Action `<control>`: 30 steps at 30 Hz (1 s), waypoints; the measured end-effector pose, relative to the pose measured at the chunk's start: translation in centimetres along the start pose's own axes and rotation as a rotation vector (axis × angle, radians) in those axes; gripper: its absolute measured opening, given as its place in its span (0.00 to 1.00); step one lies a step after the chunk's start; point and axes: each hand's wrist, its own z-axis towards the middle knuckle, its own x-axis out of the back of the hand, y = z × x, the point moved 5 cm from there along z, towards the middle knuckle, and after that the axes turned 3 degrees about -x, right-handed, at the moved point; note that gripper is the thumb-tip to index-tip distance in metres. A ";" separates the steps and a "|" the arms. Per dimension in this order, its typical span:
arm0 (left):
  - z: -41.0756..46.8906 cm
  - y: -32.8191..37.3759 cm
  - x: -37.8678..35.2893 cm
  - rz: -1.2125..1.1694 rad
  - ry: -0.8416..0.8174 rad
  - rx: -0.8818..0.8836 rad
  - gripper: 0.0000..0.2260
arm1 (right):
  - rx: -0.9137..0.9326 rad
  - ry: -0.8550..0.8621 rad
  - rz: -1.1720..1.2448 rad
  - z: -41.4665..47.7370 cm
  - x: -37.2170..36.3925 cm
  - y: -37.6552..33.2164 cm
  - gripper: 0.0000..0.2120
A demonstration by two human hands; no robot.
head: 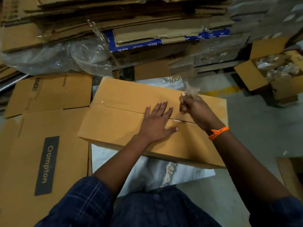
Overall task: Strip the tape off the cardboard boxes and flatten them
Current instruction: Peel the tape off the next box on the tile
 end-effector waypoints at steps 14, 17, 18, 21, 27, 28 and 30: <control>1.6 5.6 -1.3 -0.102 0.167 0.003 0.24 | 0.131 0.127 -1.347 -4.0 7.1 4.0 0.36; 2.1 6.5 -2.0 -0.136 0.202 0.008 0.26 | 0.277 0.046 -1.435 -3.9 5.7 4.5 0.15; 2.1 6.4 -2.1 -0.133 0.214 0.010 0.27 | 0.292 0.009 -1.501 -3.8 5.8 4.6 0.10; 1.7 5.9 -2.4 -0.098 0.257 0.013 0.27 | 0.221 -0.072 -1.337 -3.5 9.4 3.7 0.02; 2.0 6.1 -2.4 -0.091 0.279 0.067 0.26 | 0.161 0.130 -0.331 -6.0 18.0 0.8 0.08; 2.0 6.2 -2.3 -0.096 0.287 0.087 0.26 | 0.151 0.115 -0.233 -6.4 18.0 1.6 0.12; 2.0 6.7 -2.2 -0.098 0.280 0.157 0.26 | 0.083 0.043 0.034 -6.5 17.0 3.4 0.13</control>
